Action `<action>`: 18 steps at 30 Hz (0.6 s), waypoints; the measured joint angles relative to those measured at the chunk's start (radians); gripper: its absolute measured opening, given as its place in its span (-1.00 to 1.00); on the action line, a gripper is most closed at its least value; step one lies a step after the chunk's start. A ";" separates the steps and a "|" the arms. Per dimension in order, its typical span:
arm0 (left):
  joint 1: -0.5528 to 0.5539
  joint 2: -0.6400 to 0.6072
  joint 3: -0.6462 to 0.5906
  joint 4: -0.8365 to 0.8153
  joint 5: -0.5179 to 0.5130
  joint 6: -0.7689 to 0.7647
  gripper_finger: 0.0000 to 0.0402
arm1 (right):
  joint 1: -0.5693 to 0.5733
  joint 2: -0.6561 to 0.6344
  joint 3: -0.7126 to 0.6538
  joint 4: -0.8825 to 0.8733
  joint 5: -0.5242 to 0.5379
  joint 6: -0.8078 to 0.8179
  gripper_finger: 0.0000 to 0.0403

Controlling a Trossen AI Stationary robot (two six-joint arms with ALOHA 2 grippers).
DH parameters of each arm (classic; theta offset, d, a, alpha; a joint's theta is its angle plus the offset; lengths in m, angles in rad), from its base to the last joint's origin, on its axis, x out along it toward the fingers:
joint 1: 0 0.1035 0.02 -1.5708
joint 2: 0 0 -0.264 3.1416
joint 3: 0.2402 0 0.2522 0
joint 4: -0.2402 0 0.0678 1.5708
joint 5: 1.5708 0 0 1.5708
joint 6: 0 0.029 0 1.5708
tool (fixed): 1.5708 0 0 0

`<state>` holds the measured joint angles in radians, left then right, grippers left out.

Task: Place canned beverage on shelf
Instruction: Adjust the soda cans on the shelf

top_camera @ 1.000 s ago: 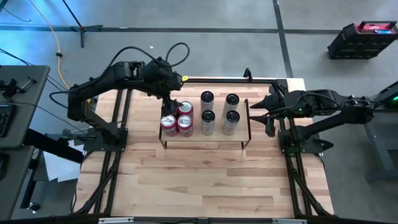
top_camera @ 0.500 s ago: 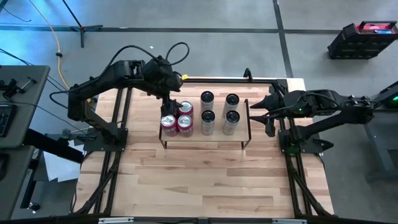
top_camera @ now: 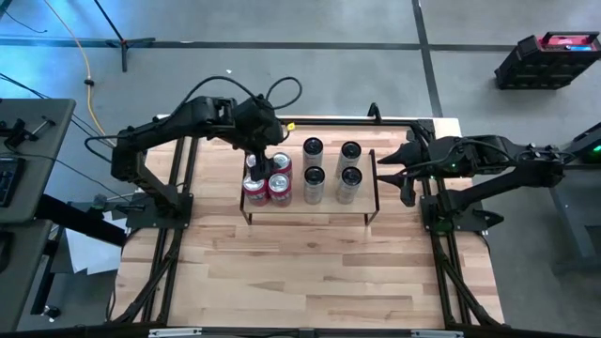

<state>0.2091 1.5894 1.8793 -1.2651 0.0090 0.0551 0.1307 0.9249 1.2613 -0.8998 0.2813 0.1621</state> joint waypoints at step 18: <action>0.041 0.012 -0.001 -0.077 -0.036 0.102 0.62 | 0.000 0.000 0.000 0.000 0.000 0.017 -0.09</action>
<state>0.2504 1.6019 1.8786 -1.3419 -0.0273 0.1572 0.1309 0.9249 1.2613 -0.9001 0.2812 0.1787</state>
